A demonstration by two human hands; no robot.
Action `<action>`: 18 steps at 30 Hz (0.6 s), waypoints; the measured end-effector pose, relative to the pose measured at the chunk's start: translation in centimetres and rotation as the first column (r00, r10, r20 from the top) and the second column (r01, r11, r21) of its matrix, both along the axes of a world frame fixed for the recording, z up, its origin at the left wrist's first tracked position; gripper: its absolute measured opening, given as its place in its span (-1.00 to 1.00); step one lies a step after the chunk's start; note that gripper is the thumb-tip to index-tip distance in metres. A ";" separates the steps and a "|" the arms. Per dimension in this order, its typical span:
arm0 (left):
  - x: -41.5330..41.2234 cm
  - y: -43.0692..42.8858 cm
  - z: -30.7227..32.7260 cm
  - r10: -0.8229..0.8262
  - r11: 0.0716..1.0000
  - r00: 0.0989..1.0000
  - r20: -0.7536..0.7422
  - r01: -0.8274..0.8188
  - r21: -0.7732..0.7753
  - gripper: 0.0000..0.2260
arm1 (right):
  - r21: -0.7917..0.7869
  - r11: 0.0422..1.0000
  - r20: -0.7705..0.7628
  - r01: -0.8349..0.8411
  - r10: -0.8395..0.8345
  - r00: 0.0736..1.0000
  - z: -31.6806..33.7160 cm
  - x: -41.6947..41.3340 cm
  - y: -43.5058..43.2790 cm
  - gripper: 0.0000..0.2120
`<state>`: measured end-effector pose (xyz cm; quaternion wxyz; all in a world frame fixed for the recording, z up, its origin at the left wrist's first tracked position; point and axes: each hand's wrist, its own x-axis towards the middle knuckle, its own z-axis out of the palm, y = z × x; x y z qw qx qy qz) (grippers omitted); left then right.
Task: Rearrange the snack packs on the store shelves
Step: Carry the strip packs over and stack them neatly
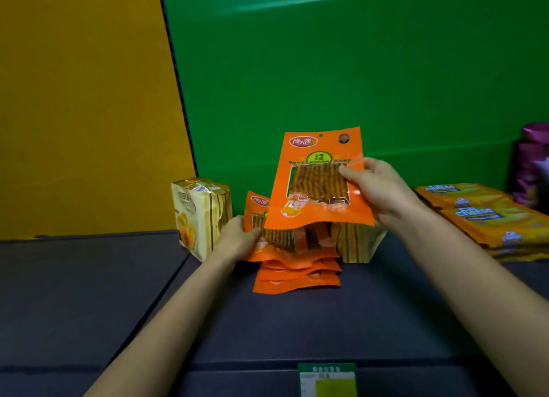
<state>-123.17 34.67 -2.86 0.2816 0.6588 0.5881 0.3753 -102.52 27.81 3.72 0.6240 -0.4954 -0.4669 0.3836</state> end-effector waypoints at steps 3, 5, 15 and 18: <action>0.3 0.3 -0.8 -0.014 0.999 0.982 -0.186 0.020 0.033 -0.60 | 0.000 1.000 0.010 0.018 -0.018 1.000 -0.7 -1.3 -0.2 -0.67; 0.4 0.7 -1.3 -0.059 0.997 0.969 -0.240 0.071 0.042 -0.56 | 0.013 1.000 0.008 0.023 -0.024 1.000 -1.1 -1.8 0.0 -0.67; -0.4 1.1 -1.7 -0.195 0.980 0.943 -0.269 0.176 -0.094 -0.31 | -0.031 0.997 0.158 0.069 -0.064 0.985 -2.9 -4.4 1.1 -0.64; -0.8 1.2 -1.6 -0.145 0.987 0.972 -0.187 0.129 -0.092 -0.62 | 0.049 0.988 0.439 0.149 -0.155 0.885 -3.4 -5.2 1.3 -0.64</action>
